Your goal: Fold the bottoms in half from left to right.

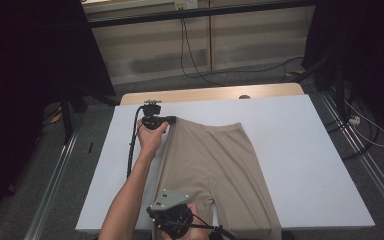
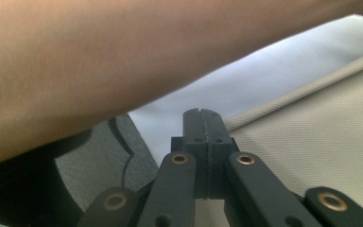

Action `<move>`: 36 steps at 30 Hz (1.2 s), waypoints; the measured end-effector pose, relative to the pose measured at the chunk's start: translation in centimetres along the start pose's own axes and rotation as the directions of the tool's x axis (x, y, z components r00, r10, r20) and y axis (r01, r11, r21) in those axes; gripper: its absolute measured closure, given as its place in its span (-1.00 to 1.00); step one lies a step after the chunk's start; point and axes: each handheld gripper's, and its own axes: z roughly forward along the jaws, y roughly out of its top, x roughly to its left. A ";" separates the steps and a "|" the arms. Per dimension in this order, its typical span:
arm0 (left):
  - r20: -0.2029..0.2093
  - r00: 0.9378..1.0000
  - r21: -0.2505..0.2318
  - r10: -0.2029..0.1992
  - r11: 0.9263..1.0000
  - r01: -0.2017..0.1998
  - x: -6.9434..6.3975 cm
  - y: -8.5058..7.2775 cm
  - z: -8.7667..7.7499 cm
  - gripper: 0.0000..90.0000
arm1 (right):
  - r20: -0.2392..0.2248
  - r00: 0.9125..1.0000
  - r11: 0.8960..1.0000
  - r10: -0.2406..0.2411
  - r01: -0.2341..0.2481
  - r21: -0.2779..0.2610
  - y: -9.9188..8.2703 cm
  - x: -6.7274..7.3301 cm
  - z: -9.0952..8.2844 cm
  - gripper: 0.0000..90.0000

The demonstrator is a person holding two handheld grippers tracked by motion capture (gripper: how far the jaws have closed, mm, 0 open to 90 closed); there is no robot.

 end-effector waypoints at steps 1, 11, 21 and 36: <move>-0.007 1.000 -0.003 -0.008 1.000 0.008 0.4 -0.1 -0.5 0.91 | -0.006 1.000 1.000 -0.001 0.001 -0.004 0.1 0.3 0.0 1.00; -0.028 0.998 -0.055 -0.051 0.997 0.050 1.5 0.4 -4.0 0.91 | -0.042 0.998 0.999 -0.036 0.034 -0.038 1.2 1.4 -0.5 1.00; -0.080 0.995 -0.098 -0.055 0.994 0.047 2.6 1.8 -7.5 0.91 | -0.074 0.995 0.994 -0.066 0.060 -0.088 3.4 2.6 -1.1 1.00; -0.169 0.983 -0.049 -0.072 0.997 0.065 4.4 0.1 -7.0 0.91 | -0.102 0.994 0.997 -0.048 0.041 -0.072 3.0 2.2 -1.1 1.00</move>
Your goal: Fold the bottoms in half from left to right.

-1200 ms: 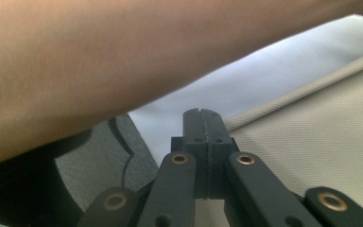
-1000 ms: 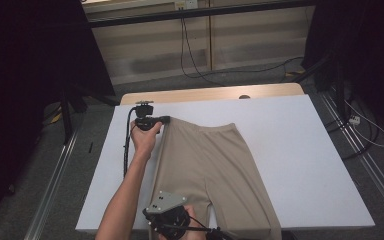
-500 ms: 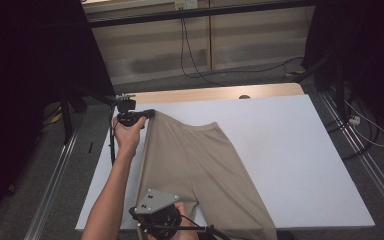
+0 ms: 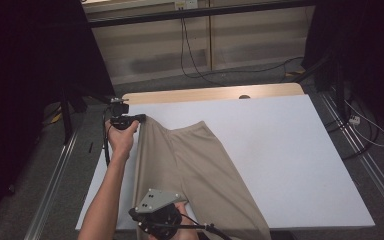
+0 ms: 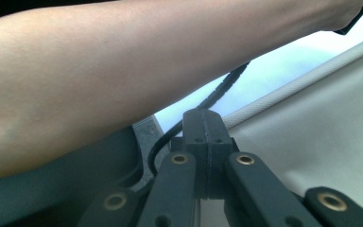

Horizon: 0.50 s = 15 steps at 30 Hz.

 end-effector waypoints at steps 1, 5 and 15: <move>0.006 1.000 0.000 0.003 1.000 -0.003 -0.1 0.0 0.1 0.90 | 0.008 1.000 1.000 -0.007 0.007 0.000 0.0 -0.1 -0.4 1.00; 0.017 1.000 -0.008 0.005 1.000 -0.004 -1.4 0.4 0.8 0.91 | 0.038 0.999 1.000 0.001 -0.001 -0.008 -0.1 -0.8 -2.3 1.00; 0.057 0.997 0.022 0.056 0.998 -0.057 -5.2 0.4 3.9 0.90 | 0.108 0.993 0.999 0.036 -0.038 0.021 -2.0 -3.1 -6.0 1.00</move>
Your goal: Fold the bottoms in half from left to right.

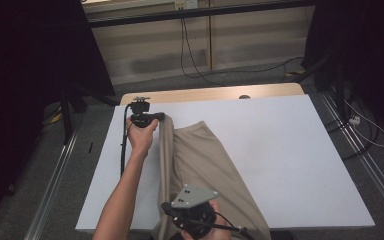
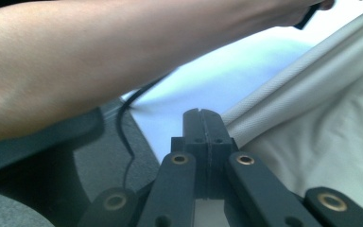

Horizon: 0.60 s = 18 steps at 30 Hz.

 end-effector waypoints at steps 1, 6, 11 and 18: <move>0.009 1.000 0.011 0.001 1.000 -0.001 -0.7 0.0 0.8 0.90 | 0.016 1.000 1.000 0.012 -0.012 0.004 -0.6 -0.8 -0.7 1.00; 0.011 1.000 0.027 0.028 0.999 -0.028 -2.3 0.1 2.1 0.90 | 0.043 0.998 0.999 0.048 -0.048 -0.003 -2.0 -2.4 -2.1 1.00; 0.009 0.999 0.037 0.031 0.999 -0.031 -3.4 0.5 2.9 0.90 | 0.067 0.995 0.998 0.067 -0.068 0.004 -3.5 -3.5 -3.5 1.00; 0.007 0.997 0.044 0.075 0.996 -0.075 -4.9 1.0 4.1 0.90 | 0.162 0.981 0.994 0.104 -0.109 0.017 -5.5 -6.1 -6.0 1.00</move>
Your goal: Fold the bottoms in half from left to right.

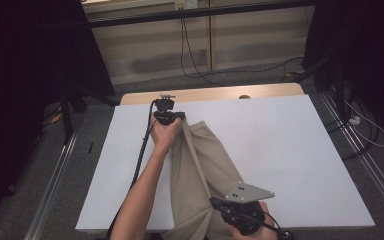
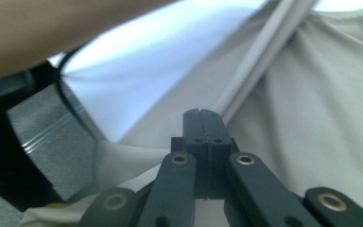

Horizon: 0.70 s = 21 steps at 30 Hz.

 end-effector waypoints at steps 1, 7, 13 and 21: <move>-0.004 1.000 0.009 0.011 1.000 -0.011 -0.5 -0.1 0.6 0.90 | 0.009 1.000 1.000 0.008 -0.008 0.004 -0.3 -0.4 -0.2 1.00; -0.003 1.000 0.050 0.030 0.998 -0.030 -2.0 -0.5 2.7 0.88 | 0.054 0.998 0.998 0.045 -0.047 0.039 -2.2 -2.7 -0.9 1.00; 0.006 0.999 0.078 0.036 0.996 -0.036 -3.4 -0.4 4.0 0.88 | 0.081 0.996 0.997 0.048 -0.052 0.052 -3.1 -3.9 -2.0 1.00; -0.004 0.999 0.090 0.051 0.995 -0.050 -4.9 0.1 5.5 0.87 | 0.128 0.990 0.995 0.053 -0.064 0.082 -4.0 -5.6 -2.7 1.00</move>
